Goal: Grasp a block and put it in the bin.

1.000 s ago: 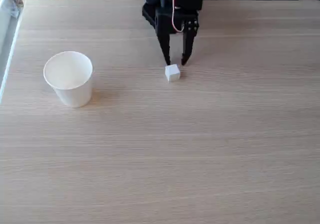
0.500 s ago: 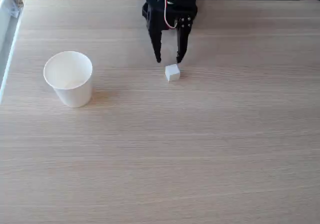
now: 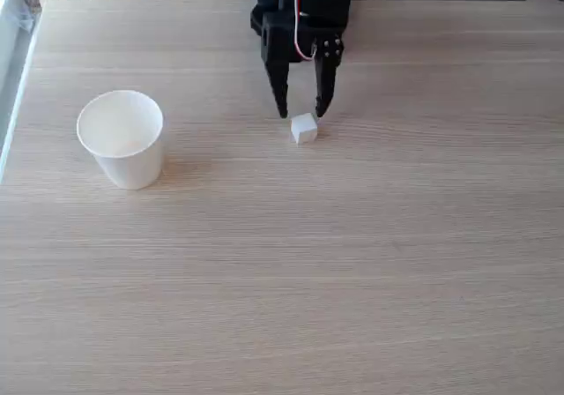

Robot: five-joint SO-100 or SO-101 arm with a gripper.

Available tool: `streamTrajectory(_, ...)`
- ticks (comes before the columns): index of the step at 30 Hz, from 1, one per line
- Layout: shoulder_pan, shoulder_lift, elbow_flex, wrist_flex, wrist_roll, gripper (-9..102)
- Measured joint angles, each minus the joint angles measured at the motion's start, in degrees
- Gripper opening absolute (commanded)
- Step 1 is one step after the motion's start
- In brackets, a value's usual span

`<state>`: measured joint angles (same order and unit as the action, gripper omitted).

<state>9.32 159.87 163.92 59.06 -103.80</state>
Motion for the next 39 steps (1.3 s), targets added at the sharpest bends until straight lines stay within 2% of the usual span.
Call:
streamTrajectory(9, 0.00, -3.60, 0.00, -4.83, -1.41, 27)
streamTrajectory(39, -2.55, -8.88, 0.70, -10.81, 1.23, 24)
